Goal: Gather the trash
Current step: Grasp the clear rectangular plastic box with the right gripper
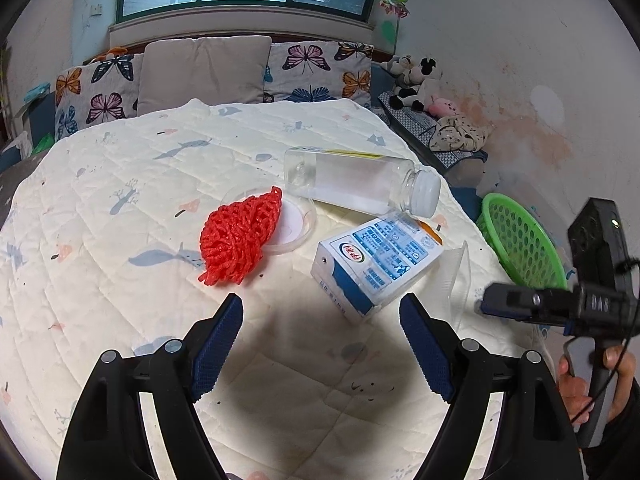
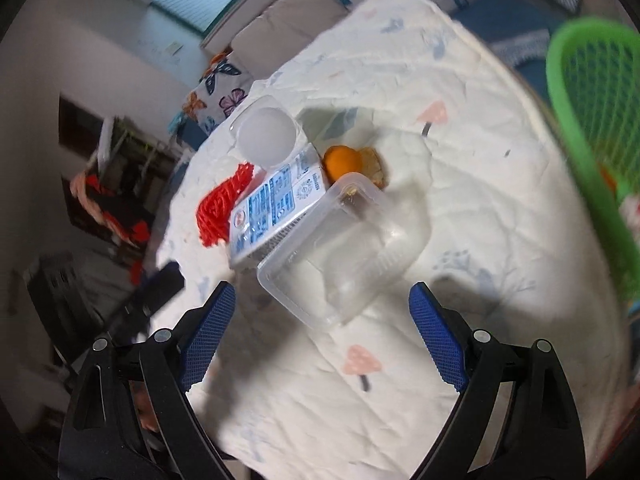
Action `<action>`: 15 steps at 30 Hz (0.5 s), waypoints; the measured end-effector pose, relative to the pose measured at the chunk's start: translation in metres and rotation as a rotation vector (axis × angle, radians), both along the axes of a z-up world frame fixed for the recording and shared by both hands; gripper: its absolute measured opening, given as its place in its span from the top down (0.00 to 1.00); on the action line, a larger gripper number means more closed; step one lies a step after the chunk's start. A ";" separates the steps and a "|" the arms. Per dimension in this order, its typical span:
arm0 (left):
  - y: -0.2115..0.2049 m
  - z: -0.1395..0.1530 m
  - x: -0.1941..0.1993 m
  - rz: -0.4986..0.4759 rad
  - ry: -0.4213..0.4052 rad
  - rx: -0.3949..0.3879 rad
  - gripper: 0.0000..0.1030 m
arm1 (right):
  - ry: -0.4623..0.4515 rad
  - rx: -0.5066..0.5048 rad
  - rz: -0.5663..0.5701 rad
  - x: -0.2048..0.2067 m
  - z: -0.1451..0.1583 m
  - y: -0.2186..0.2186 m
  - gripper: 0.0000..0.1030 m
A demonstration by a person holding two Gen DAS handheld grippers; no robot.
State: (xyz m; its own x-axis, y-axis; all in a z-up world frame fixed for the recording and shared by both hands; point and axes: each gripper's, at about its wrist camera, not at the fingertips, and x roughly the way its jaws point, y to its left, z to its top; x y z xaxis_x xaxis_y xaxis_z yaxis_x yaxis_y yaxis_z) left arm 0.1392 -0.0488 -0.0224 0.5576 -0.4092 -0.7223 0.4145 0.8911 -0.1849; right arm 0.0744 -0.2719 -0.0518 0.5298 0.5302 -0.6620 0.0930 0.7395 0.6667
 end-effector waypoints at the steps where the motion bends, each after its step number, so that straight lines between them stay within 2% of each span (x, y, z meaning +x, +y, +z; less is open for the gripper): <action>1: 0.000 0.000 -0.001 0.000 -0.001 0.000 0.24 | 0.014 0.018 -0.010 0.002 -0.001 -0.001 0.15; 4: 0.001 -0.001 0.000 -0.002 0.001 0.001 0.24 | 0.047 0.062 -0.047 0.007 -0.005 -0.002 0.15; 8: 0.002 -0.002 0.000 -0.002 0.000 0.001 0.24 | 0.097 0.168 -0.107 0.012 -0.015 -0.009 0.15; 11: 0.001 -0.002 0.000 -0.009 -0.004 0.006 0.24 | 0.106 0.212 -0.145 0.014 -0.018 -0.017 0.15; 15: -0.006 -0.002 0.001 -0.023 -0.009 0.027 0.24 | 0.120 0.183 -0.164 0.014 -0.016 -0.020 0.31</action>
